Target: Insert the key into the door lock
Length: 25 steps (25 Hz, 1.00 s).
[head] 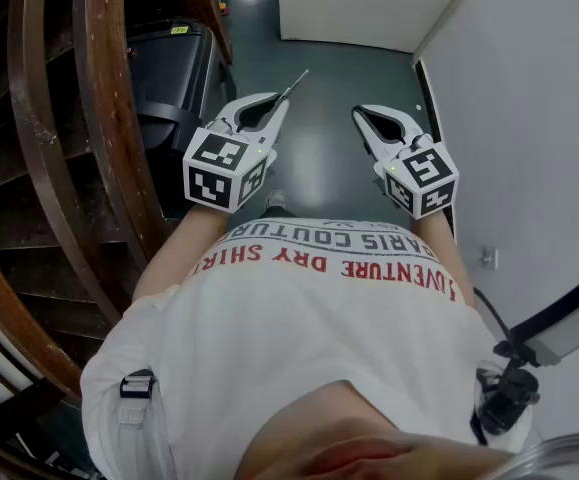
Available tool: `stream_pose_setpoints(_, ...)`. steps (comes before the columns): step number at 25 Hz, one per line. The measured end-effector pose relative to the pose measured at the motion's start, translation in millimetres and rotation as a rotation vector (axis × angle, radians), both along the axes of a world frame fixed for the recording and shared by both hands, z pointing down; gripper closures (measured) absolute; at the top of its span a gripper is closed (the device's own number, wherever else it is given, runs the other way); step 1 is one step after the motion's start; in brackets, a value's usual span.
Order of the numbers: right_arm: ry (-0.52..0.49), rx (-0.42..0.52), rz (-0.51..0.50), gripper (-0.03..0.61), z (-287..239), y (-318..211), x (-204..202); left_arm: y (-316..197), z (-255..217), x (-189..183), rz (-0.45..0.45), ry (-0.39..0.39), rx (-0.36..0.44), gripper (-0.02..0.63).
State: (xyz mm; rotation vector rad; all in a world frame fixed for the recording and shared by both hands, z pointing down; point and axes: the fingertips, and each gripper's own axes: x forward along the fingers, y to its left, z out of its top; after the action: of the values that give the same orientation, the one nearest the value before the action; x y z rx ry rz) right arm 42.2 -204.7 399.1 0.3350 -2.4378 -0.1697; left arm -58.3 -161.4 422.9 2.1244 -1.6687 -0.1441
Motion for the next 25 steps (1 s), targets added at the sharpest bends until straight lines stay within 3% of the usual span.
stream_pose_setpoints(14,-0.049,-0.016,0.013,0.577,-3,-1,3,3,-1,4,0.006,0.012,-0.004,0.592)
stream_pose_setpoints(25,-0.024,0.003,0.059,0.575,-2,-19,10,-21,-4,8,0.051,0.058,0.028,0.592)
